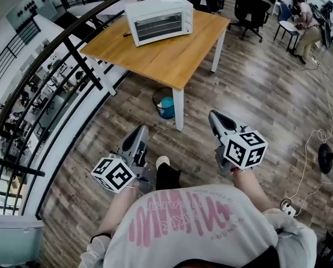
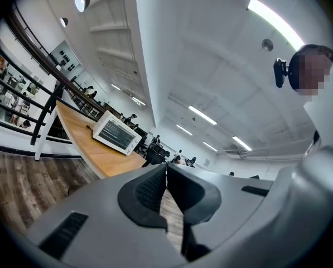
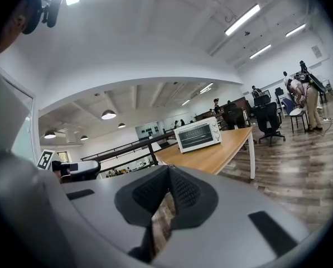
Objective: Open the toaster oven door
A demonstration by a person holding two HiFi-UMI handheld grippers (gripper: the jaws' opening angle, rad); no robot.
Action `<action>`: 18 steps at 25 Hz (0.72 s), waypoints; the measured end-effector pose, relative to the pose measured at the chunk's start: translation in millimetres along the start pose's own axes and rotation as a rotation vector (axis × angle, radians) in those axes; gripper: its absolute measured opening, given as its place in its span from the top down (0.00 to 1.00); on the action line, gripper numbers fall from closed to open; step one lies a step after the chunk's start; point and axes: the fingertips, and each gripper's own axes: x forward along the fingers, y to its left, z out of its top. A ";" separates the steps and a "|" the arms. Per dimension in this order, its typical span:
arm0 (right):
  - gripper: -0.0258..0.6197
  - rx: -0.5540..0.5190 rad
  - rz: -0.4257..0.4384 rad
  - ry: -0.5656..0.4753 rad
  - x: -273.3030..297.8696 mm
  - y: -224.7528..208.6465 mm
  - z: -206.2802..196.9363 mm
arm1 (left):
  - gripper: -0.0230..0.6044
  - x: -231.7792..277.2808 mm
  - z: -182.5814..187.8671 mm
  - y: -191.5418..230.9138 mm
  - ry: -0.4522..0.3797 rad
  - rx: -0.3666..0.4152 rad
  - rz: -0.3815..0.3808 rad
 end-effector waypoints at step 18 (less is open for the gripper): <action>0.95 -0.018 -0.024 -0.027 157.8 -16.6 68.0 | 0.93 101.2 97.8 102.0 -0.022 0.032 -0.068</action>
